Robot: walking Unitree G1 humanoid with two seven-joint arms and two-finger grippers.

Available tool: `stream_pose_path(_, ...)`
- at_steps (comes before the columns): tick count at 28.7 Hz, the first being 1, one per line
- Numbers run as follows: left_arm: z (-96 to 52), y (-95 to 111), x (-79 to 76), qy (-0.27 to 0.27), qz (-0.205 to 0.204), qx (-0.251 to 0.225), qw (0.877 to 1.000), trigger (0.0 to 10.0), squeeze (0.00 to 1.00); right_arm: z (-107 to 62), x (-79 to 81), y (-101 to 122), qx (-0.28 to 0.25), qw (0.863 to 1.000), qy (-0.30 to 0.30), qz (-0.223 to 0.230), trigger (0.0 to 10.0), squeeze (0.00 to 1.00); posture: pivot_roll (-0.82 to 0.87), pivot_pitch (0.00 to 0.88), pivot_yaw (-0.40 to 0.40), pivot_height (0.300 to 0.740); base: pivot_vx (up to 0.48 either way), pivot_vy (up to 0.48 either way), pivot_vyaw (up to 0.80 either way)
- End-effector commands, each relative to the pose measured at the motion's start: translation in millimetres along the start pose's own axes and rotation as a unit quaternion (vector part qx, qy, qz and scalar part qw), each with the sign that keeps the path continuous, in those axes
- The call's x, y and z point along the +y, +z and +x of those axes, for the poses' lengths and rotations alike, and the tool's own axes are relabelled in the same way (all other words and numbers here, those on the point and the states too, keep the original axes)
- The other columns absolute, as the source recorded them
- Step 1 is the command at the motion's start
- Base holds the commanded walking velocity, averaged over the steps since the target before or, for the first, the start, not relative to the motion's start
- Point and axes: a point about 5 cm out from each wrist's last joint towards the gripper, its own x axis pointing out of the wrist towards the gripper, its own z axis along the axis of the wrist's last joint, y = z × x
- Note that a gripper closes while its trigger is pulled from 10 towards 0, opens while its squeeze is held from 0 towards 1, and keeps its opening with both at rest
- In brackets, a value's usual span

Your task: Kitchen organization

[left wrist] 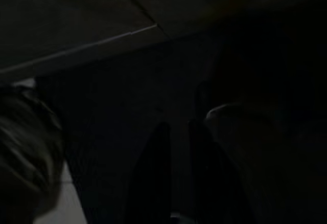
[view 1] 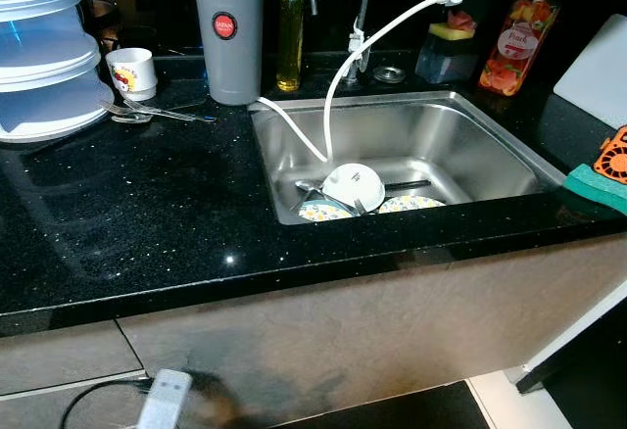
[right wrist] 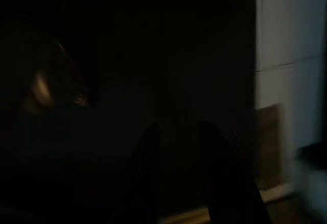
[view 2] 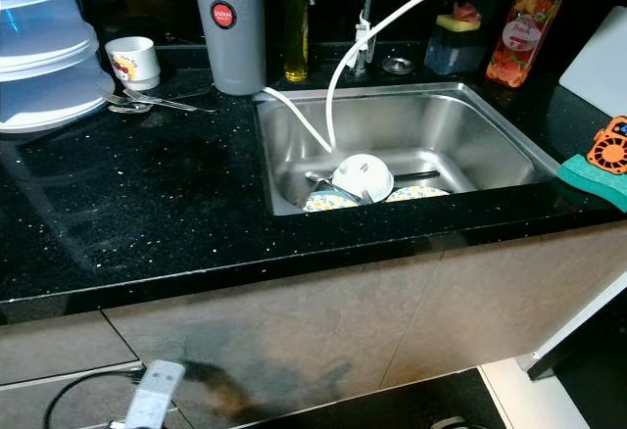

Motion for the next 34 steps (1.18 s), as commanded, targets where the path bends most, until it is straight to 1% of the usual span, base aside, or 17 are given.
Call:
stream_pose_path(1, -0.3, -8.2, -2.1, -0.006, 0.012, 0.014, 1.0, 10.0, 0.0, 1.0, 2.1, 5.7, -0.007, 0.999, 0.004, 0.047, 10.0, 0.0, -0.02, 0.0, -0.031, 0.74, 0.0, 0.0, 0.0)
stream_pose_path(2, -0.3, -8.2, -2.1, -0.006, 0.012, 0.014, 1.0, 10.0, 0.0, 1.0, 2.1, 5.7, -0.007, 0.999, 0.004, 0.047, 10.0, 0.0, -0.02, 0.0, -0.031, 0.74, 0.0, 0.0, 0.0)
stream_pose_path(4, -0.6, -10.9, 0.6, 0.002, 0.038, 0.019, 0.999, 10.0, 0.0, 2.1, 5.9, 13.8, -0.023, 0.998, 0.009, 0.061, 10.0, 0.0, -0.02, 0.0, -0.022, 0.74, 0.0, 0.0, 0.0)
stream_pose_path(7, -0.4, -9.6, 0.5, 0.002, 0.042, 0.018, 0.999, 10.0, 0.0, 2.4, 5.9, 16.5, -0.028, 0.997, 0.007, 0.066, 10.0, 0.0, -0.02, 0.0, -0.022, 0.74, 0.0, 0.0, 0.0)
stream_pose_path(8, 0.1, -3.0, -4.1, -0.006, 0.047, 0.006, 0.999, 10.0, 0.0, 2.3, 2.8, 17.4, -0.028, 0.997, 0.004, 0.074, 10.0, 0.0, 0.02, 0.0, -0.05, 0.74, 0.0, 0.0, 0.0)
stream_pose_path(9, 0.3, -0.2, -6.3, -0.009, 0.049, 0.0, 0.999, 10.0, 0.0, 2.2, 1.5, 17.4, -0.028, 0.997, 0.004, 0.075, 10.0, 0.0, 0.02, 0.0, -0.05, 0.74, 0.0, 0.0, 0.0)
stream_pose_path(10, 0.4, 2.4, -9.7, -0.012, 0.051, -0.006, 0.999, 10.0, 0.0, 1.9, -0.6, 15.1, -0.022, 0.998, 0.004, 0.06, 10.0, 0.0, 0.04, 0.0, -0.065, 0.74, 0.0, 0.0, 0.0)
stream_pose_path(11, 0.4, 2.4, -9.7, -0.012, 0.051, -0.006, 0.999, 10.0, 0.0, 1.9, -0.6, 15.1, -0.022, 0.998, 0.004, 0.06, 10.0, 0.0, 0.04, 0.0, -0.065, 0.74, 0.0, 0.0, 0.0)
stream_pose_path(13, 0.5, 1.0, -21.2, -0.023, 0.028, -0.008, 0.999, 10.0, 0.0, 0.3, -11.7, 9.2, -0.007, 1.0, -0.007, 0.027, 10.0, 0.0, 0.03, 0.0, -0.071, 0.74, 0.0, 0.0, 0.0)
stream_pose_path(15, 0.4, -0.3, -24.4, -0.026, 0.026, -0.006, 0.999, 10.0, 0.0, -0.1, -15.6, 9.2, -0.007, 0.999, -0.013, 0.03, 10.0, 0.0, 0.02, 0.0, -0.073, 0.74, 0.0, 0.0, 0.0)
stream_pose_path(18, -0.3, -9.6, -31.2, -0.033, 0.055, 0.006, 0.998, 10.0, 0.0, -0.2, -27.8, 27.1, -0.039, 0.997, -0.024, 0.056, 10.0, 0.0, -0.02, 0.0, -0.106, 0.74, 0.0, 0.0, 0.0)
stream_pose_path(20, -0.3, -9.6, -31.2, -0.033, 0.055, 0.006, 0.998, 10.0, 0.0, -0.2, -27.8, 27.1, -0.039, 0.997, -0.024, 0.056, 10.0, 0.0, -0.02, 0.0, -0.106, 0.74, 0.0, 0.0, 0.0)
stream_pose_path(21, -0.4, -12.4, -31.0, -0.032, 0.061, 0.01, 0.998, 10.0, 0.0, -0.1, -30.4, 36.7, -0.055, 0.997, -0.023, 0.051, 10.0, 0.0, -0.04, 0.0, -0.104, 0.74, 0.0, 0.0, 0.0)
stream_pose_path(23, -0.3, -13.8, -23.5, -0.015, 0.063, 0.014, 0.998, 10.0, 0.0, 0.3, -30.6, 52.3, -0.076, 0.996, -0.018, 0.044, 10.0, 0.0, -0.02, 0.0, -0.108, 0.74, 0.0, 0.0, 0.0)
stream_pose_path(29, 0.2, -4.4, -11.5, 0.003, 0.05, 0.001, 0.999, 10.0, 0.0, 2.3, -18.0, 50.3, -0.065, 0.998, -0.006, 0.021, 10.0, 0.0, 0.01, 0.0, -0.074, 0.74, 0.0, 0.0, 0.0)
stream_pose_path(30, 0.2, -1.0, -6.9, 0.008, 0.057, -0.005, 0.998, 10.0, 0.0, 2.9, -11.1, 48.5, -0.069, 0.996, 0.0, 0.049, 10.0, 0.0, 0.01, 0.0, -0.057, 0.74, 0.0, 0.0, 0.0)
stream_pose_path(34, 0.0, -2.0, -1.1, 0.016, 0.05, -0.002, 0.999, 10.0, 0.0, 3.0, -7.0, 42.6, -0.064, 0.996, 0.003, 0.067, 10.0, 0.0, 0.02, 0.0, -0.05, 0.74, 0.0, 0.0, 0.0)
